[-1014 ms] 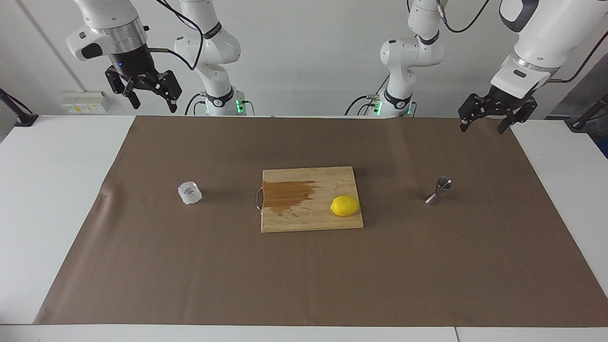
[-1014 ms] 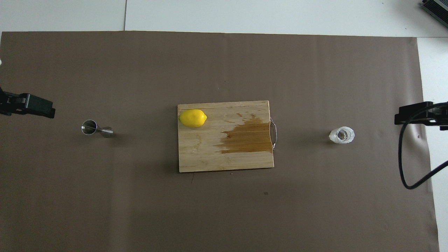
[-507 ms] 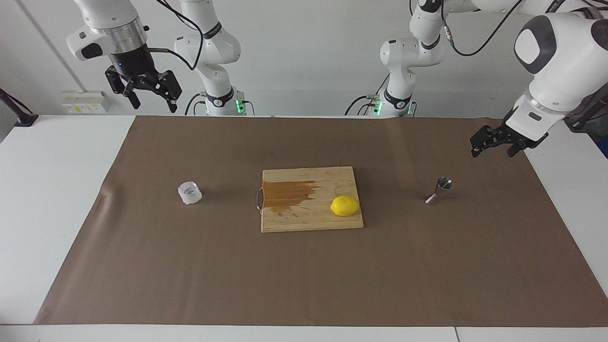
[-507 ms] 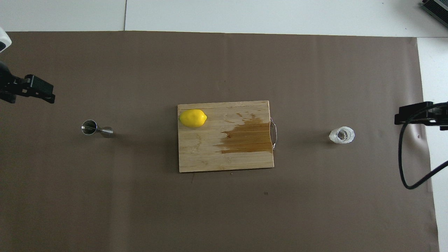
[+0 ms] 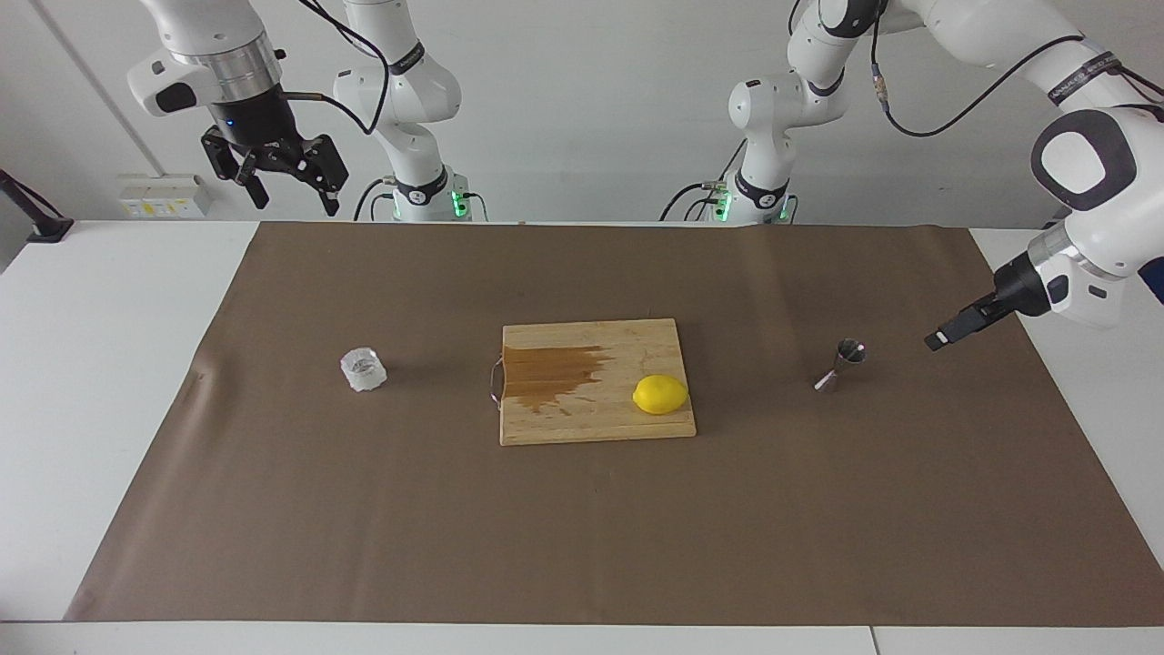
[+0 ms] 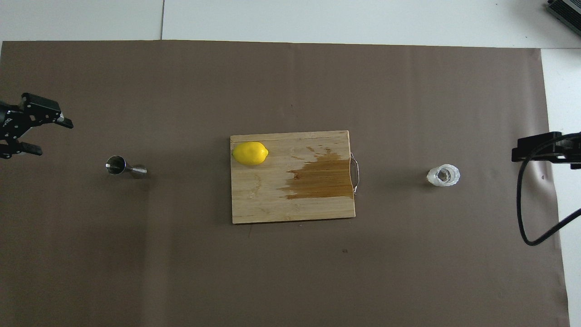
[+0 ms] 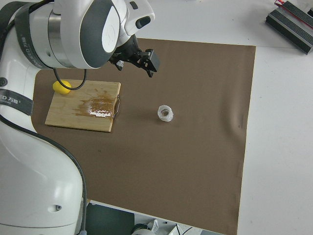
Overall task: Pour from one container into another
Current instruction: 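Move the left gripper open toward the metal jigger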
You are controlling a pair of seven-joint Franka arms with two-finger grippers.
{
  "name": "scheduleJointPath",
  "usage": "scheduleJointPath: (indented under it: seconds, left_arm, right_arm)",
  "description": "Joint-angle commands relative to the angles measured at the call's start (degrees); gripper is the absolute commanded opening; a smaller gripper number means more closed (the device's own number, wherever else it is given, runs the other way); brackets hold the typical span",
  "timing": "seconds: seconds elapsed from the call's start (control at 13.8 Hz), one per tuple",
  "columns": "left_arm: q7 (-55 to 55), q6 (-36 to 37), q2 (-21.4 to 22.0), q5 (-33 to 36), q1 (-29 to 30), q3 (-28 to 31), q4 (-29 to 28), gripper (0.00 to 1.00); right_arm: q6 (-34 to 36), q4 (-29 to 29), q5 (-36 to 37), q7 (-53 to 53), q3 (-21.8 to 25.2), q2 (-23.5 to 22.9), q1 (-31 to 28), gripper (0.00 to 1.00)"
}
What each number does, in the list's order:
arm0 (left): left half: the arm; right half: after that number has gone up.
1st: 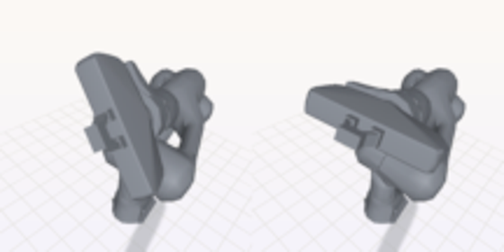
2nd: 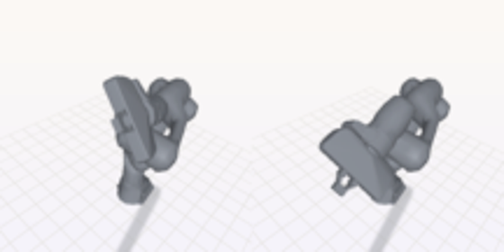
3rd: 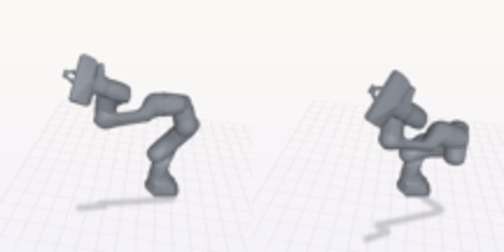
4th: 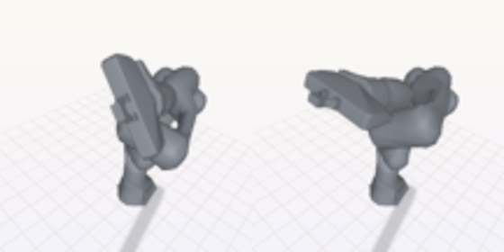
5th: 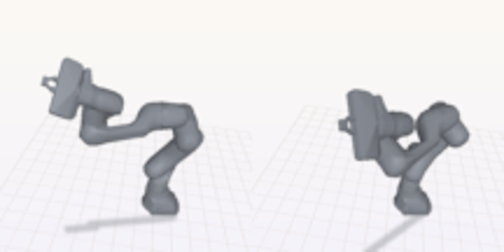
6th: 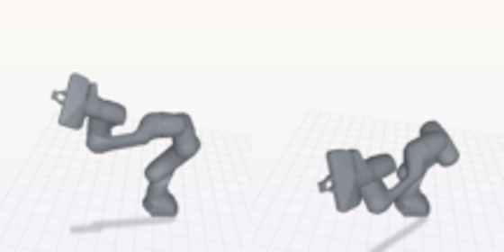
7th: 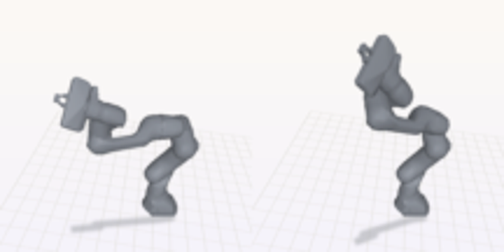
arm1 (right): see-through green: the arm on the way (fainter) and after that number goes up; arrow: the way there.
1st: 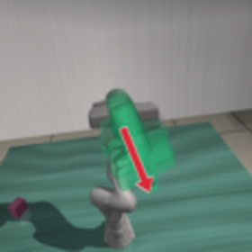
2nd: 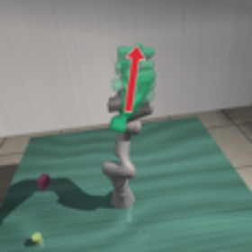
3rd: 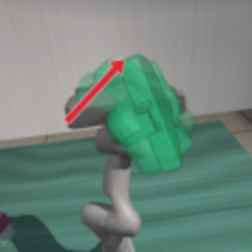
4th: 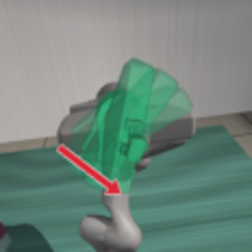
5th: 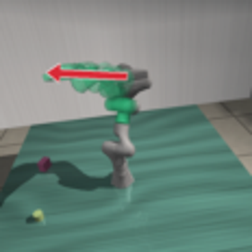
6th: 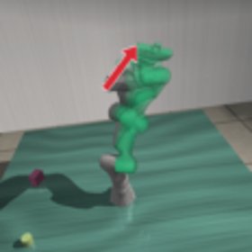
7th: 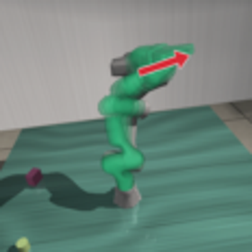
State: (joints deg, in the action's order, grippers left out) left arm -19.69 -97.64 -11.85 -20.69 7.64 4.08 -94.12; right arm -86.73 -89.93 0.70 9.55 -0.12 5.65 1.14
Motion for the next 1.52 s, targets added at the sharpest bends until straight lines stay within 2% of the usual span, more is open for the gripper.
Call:
scheduleJointPath:
  seconds: [0.0,0.29,0.43,0.58,0.65,0.87,1.09,1.45]
  left_arm:
    - [-12.08,-8.51,10.08,-9.69,2.02,-0.30,-17.64,1.00]
    - [-27.12,-15.27,14.65,-22.53,3.08,-0.30,-28.02,1.00]
    - [-30.31,-21.50,18.25,-29.81,4.21,-0.30,-36.61,1.00]
    - [-33.72,-24.60,20.37,-36.85,5.19,-0.30,-41.48,1.00]
    - [-39.06,-27.31,20.38,-38.88,5.19,-0.30,-41.93,1.00]
    - [-44.02,-31.54,20.11,-40.56,4.05,-0.47,-43.77,1.00]
    - [-44.56,-32.60,20.90,-46.18,3.87,-0.56,-46.76,1.00]
    - [-44.74,-36.21,18.01,-53.92,-0.25,-0.74,-46.85,1.00]
  right_arm:
    - [0.86,0.02,-1.49,-1.20,-0.24,0.59,-0.88,1.00]
    - [0.86,0.02,-1.49,-1.20,-0.24,0.59,-0.88,1.00]
    - [0.86,0.02,-1.49,-1.20,-0.24,0.50,-0.88,1.00]
    - [0.86,0.02,-1.49,-1.20,-0.24,0.59,-0.88,1.00]
    - [0.86,0.02,-1.49,-1.20,-0.24,0.59,-0.88,1.00]
    - [0.86,0.02,-1.49,-1.20,-0.24,0.59,-0.88,1.00]
    - [0.86,0.02,-1.49,-1.20,-0.24,0.50,-0.88,1.00]
    - [0.86,0.02,-1.49,-1.20,-0.24,0.59,-0.88,1.00]
